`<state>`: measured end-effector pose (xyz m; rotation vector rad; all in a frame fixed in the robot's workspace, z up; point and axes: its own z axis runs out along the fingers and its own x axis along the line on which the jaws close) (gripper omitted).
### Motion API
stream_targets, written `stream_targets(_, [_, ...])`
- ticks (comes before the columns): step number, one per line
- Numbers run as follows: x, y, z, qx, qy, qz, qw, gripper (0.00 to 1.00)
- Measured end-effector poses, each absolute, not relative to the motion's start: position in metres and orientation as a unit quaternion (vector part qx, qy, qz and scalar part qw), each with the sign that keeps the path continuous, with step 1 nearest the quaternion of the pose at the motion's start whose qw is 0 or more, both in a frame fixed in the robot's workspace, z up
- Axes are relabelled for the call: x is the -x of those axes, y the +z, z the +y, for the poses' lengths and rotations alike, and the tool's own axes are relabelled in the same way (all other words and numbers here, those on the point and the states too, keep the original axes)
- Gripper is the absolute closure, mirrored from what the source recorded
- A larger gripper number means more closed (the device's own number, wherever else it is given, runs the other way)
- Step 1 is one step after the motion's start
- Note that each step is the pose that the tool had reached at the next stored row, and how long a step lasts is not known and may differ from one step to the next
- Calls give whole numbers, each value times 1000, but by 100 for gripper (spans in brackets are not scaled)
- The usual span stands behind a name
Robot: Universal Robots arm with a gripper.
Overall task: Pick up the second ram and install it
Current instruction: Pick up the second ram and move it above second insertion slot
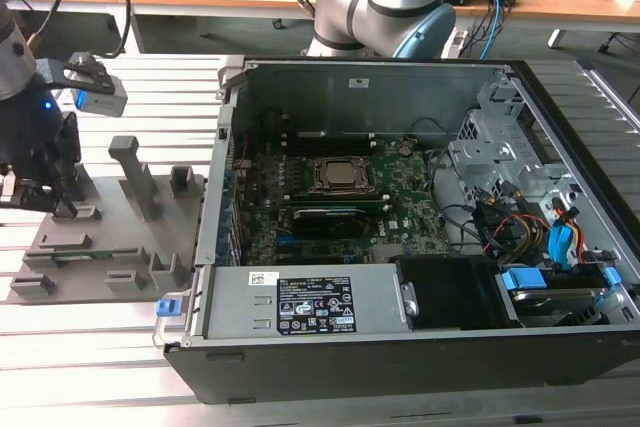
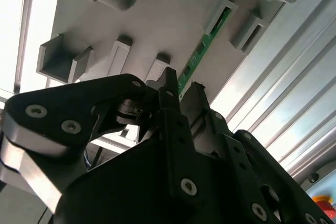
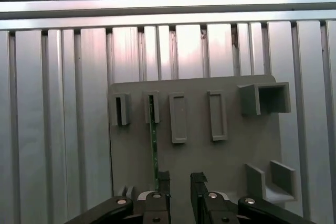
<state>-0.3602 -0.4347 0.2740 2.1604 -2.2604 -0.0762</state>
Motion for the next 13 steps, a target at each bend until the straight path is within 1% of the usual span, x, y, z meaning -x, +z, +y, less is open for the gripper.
stream_targets(13, [361,256,-439,-691,-24,-723,7,70])
